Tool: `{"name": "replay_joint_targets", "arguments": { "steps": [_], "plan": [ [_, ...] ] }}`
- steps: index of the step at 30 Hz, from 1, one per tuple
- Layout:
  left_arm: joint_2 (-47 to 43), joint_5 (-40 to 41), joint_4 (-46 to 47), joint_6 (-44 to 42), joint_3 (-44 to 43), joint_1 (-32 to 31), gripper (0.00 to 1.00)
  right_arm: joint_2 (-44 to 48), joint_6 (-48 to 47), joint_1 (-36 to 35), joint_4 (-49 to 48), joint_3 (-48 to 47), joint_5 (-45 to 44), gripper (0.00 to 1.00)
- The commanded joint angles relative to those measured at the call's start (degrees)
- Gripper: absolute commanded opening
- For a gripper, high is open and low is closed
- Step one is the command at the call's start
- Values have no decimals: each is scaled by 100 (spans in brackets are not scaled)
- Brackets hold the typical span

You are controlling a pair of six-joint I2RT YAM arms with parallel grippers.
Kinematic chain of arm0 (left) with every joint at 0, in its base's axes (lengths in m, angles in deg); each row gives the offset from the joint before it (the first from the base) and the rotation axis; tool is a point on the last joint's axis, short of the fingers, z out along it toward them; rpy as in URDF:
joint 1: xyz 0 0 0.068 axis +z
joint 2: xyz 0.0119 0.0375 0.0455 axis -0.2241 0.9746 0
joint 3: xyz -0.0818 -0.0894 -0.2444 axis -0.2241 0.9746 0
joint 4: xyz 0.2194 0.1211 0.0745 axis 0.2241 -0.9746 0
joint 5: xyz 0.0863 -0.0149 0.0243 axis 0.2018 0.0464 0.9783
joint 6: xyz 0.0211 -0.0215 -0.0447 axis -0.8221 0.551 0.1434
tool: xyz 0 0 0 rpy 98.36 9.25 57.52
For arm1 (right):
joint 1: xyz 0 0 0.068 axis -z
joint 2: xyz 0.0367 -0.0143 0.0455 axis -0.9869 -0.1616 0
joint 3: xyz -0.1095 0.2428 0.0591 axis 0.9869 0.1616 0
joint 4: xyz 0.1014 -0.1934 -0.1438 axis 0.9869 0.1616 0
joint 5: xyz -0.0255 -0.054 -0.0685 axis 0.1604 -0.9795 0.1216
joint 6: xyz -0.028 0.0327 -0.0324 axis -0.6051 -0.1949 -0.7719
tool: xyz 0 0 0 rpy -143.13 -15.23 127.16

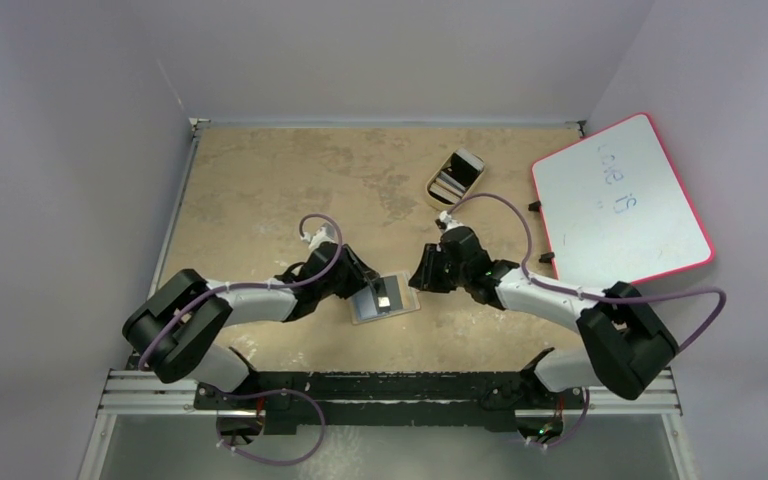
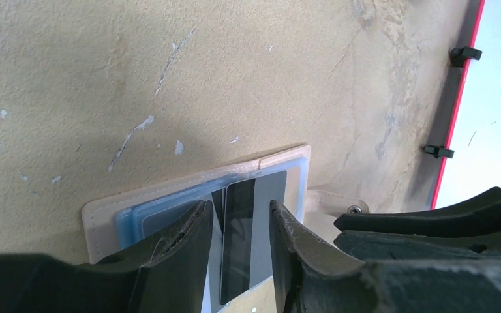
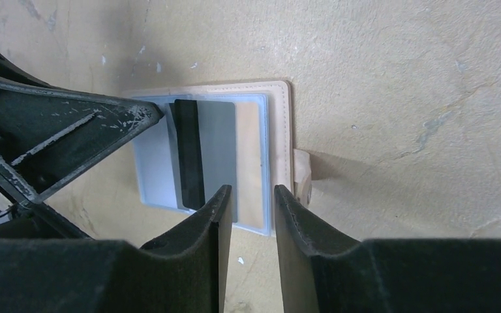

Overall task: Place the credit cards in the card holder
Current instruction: Insert the credit card into the card holder.

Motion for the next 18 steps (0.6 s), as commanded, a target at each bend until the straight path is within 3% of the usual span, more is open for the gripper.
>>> {"name": "replay_joint_targets", "arguments": {
  "steps": [1, 18],
  "plan": [
    [-139, 24, -265, -137, -102, -14, 38, 65, -168, -26, 270, -140, -169, 33],
    [691, -633, 814, 296, -71, -91, 40, -488, -59, -26, -554, 184, 123, 32]
  ]
}}
